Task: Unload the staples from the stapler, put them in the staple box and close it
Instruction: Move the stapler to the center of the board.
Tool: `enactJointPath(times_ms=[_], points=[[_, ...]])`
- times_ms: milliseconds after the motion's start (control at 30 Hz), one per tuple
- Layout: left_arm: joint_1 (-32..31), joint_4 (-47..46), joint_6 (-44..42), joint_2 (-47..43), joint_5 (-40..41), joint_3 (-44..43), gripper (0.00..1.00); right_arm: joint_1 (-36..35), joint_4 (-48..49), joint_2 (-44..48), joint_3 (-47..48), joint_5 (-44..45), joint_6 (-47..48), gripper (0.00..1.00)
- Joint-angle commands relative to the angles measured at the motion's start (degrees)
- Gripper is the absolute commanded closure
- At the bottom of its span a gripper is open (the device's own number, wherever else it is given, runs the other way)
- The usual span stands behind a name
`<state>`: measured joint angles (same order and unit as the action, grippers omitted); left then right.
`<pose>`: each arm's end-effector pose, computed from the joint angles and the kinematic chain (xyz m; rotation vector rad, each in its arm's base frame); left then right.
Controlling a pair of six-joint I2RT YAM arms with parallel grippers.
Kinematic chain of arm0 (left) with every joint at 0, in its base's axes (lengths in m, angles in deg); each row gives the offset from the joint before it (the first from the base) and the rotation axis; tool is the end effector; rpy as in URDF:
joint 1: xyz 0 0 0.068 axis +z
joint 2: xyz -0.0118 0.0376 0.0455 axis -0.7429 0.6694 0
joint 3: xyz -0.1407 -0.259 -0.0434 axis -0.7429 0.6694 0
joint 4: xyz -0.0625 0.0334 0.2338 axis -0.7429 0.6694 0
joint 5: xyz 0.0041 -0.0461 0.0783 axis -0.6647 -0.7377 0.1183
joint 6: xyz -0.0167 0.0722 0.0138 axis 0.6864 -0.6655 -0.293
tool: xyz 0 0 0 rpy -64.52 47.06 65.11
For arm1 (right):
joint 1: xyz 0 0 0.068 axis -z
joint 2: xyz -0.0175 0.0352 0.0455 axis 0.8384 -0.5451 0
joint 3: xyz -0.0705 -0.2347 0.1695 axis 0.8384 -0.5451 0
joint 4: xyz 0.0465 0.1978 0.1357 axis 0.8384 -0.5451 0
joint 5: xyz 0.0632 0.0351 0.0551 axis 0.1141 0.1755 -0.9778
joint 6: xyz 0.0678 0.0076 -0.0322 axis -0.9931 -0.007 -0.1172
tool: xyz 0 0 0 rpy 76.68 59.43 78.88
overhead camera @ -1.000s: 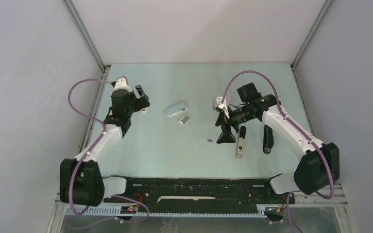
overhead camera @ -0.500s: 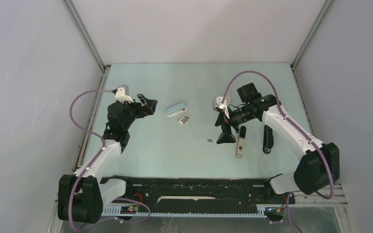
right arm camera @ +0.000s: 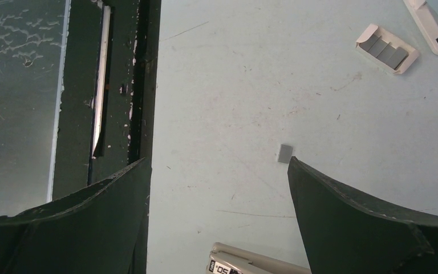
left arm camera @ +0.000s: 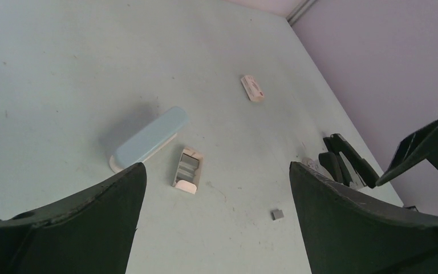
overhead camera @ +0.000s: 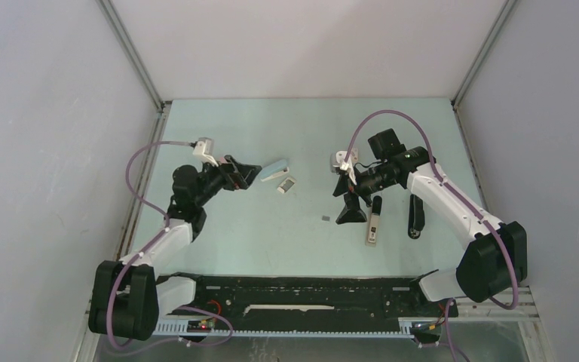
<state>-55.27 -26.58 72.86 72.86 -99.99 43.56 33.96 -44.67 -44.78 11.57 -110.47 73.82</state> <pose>0.2351 -0.0593 0.2707 0.0240 1.7528 -0.8801 0.2118 0.1462 0.3071 -1.6364 1.6479 1.0134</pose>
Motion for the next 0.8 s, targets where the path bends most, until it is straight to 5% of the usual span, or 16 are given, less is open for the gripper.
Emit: enactJointPath(times_ms=[0, 767], points=[[-0.77, -7.56, 0.06, -0.72, -3.16, 2.12, 0.00, -0.33, -0.84, 0.97, 0.06, -1.33, 1.37, 0.00], [-5.12, -1.35, -7.91, 1.85, 1.92, 0.75, 0.00, -0.63, 0.18, -0.57, 0.06, 0.43, 0.87, 0.00]])
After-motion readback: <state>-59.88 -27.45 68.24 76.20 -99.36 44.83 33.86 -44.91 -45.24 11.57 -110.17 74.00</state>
